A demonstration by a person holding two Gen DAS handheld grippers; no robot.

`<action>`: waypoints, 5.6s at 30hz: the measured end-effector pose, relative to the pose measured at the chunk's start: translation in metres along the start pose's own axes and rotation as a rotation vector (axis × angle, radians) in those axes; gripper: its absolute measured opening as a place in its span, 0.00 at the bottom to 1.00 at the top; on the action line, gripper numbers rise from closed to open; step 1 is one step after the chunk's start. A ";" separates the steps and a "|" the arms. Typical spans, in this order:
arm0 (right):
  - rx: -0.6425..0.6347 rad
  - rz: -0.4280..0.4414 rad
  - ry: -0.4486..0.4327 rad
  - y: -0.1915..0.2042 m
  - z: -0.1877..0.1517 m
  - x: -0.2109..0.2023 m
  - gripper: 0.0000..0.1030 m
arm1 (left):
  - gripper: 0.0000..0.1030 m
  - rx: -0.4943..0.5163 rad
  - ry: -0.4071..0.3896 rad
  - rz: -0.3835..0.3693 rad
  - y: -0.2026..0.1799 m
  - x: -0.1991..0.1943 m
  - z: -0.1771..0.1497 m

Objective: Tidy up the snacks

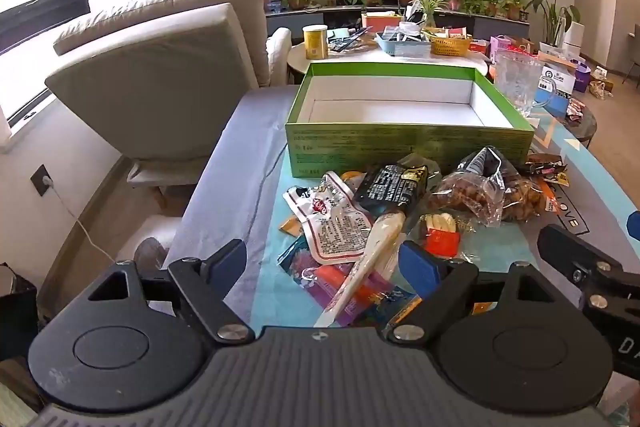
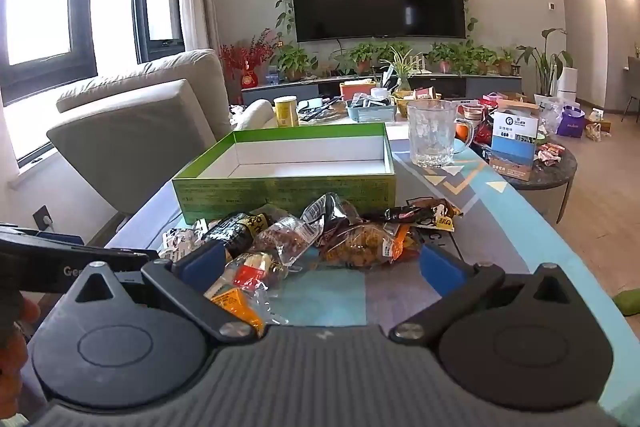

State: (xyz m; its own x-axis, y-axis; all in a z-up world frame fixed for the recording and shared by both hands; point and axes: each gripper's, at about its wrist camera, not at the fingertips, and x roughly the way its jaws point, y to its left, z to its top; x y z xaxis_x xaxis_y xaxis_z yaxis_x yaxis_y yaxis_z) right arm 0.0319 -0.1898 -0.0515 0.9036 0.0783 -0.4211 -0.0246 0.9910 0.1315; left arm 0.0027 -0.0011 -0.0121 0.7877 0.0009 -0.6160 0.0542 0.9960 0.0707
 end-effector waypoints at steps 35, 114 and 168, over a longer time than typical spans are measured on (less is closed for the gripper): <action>0.009 0.003 0.021 -0.003 -0.011 0.001 0.50 | 0.80 -0.043 0.047 -0.003 0.003 0.013 -0.006; -0.237 0.308 0.154 0.036 -0.034 0.037 0.50 | 0.79 -0.144 0.022 -0.140 0.055 0.030 -0.012; -0.199 0.212 0.035 0.014 0.012 0.019 0.49 | 0.07 -0.023 -0.204 -0.380 0.027 -0.026 0.023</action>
State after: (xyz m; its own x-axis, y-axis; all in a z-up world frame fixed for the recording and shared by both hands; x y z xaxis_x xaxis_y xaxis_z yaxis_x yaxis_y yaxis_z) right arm 0.0540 -0.1753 -0.0474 0.8538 0.2867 -0.4345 -0.2981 0.9536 0.0433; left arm -0.0023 0.0234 0.0243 0.8200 -0.3814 -0.4269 0.3519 0.9240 -0.1497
